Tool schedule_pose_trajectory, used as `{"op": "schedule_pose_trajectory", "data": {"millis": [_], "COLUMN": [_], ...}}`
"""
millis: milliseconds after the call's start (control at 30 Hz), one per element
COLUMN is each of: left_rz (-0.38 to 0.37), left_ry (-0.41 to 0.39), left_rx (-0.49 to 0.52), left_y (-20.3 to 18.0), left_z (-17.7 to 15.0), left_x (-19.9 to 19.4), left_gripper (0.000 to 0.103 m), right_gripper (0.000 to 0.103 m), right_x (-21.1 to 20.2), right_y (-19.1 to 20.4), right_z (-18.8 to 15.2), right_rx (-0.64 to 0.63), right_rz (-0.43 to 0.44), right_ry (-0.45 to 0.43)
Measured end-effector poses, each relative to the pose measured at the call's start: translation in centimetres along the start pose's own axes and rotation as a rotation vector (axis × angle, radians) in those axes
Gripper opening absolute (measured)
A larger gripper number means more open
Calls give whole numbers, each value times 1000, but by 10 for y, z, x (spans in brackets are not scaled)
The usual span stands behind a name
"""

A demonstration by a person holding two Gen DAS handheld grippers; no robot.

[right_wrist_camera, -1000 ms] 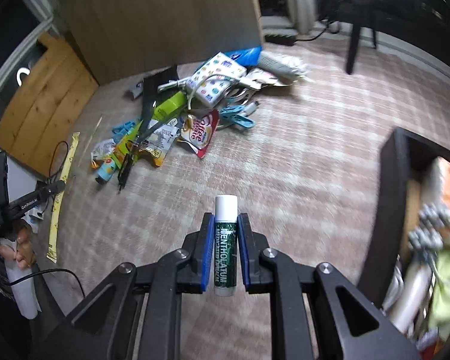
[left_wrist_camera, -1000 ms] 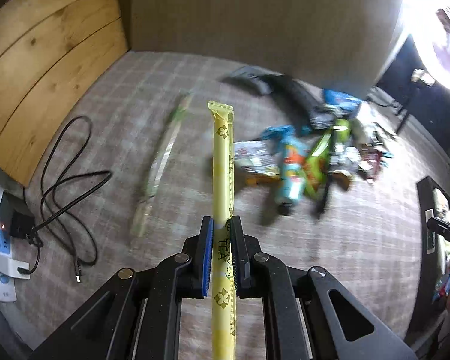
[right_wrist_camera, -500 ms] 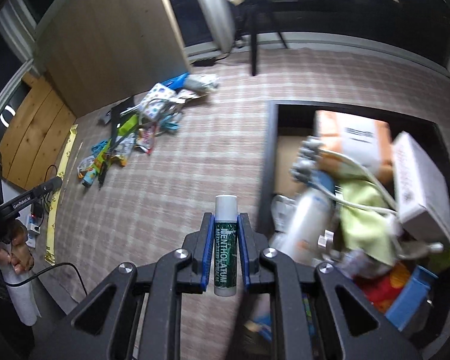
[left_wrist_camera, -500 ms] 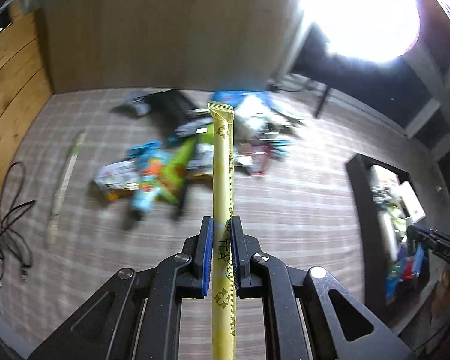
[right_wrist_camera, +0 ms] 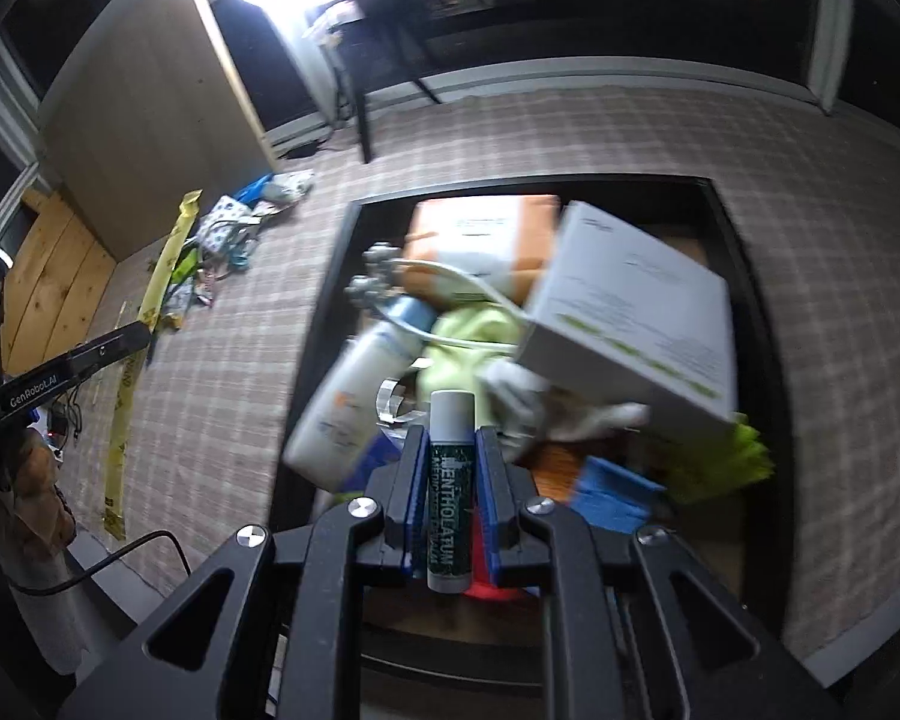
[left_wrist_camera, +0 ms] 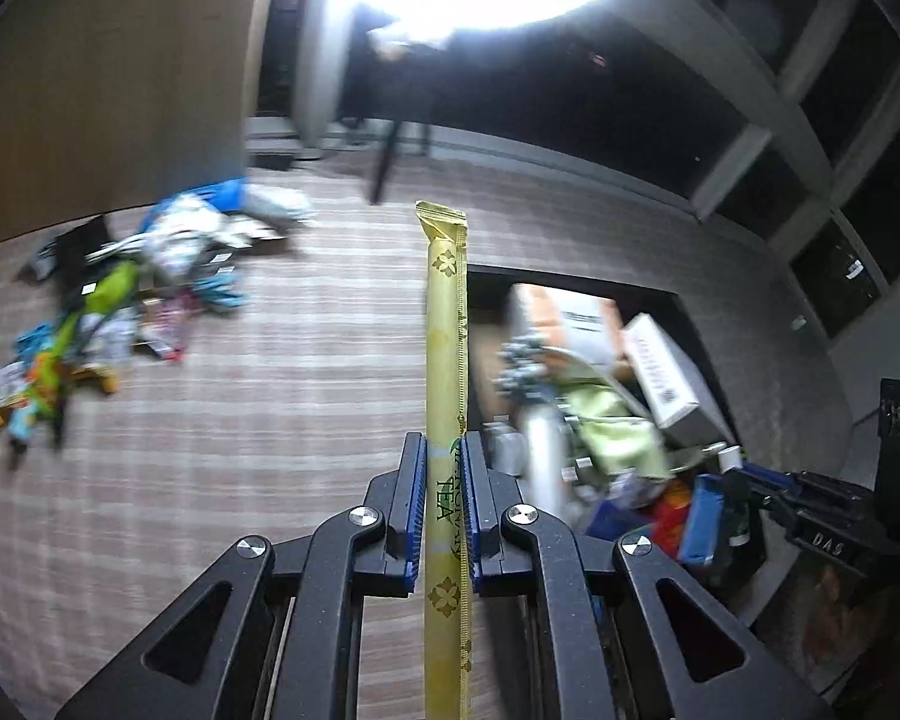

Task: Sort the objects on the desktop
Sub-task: 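Carry the yellow stick and lip balm tube over the bin and open both tools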

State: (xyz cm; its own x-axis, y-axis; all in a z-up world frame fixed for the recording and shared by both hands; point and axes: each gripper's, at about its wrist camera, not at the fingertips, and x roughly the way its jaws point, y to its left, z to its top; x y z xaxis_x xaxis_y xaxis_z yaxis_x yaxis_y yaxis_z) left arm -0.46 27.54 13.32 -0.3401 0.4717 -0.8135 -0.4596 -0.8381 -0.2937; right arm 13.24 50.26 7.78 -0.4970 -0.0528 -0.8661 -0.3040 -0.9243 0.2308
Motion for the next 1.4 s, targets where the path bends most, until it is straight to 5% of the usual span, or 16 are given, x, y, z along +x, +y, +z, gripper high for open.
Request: {"op": "schedule_pose_trajectory", "data": {"millis": [367,667,733,767,867,1400], "left_rz": [-49,-44,-48,-44,-23,60], "left_ry": [48,82,91,77,58,21], "left_rx": [87,128,122,124,147,99], "left_y": [-88,-117,-118,-118,-119,-55], "left_z": [5,7,9,9,9,16], "left_x": [44,67,68,66,62,38], "left_gripper": [10,15,36,40,40,40], "right_gripper": [16,16,19,30,41,42], "right_x": [-6,-5,-6,-6,-12,-7], "right_y": [-54,-75,-75,-75,-73,-23], "right_z": [-7,-9,-8,-7,-4,18], "right_rx": [36,48,43,46,42,-33], "right_rz": [-20,-16,-18,-28,-35,-13], "right_ry": [18,28,31,34,1,-23]}}
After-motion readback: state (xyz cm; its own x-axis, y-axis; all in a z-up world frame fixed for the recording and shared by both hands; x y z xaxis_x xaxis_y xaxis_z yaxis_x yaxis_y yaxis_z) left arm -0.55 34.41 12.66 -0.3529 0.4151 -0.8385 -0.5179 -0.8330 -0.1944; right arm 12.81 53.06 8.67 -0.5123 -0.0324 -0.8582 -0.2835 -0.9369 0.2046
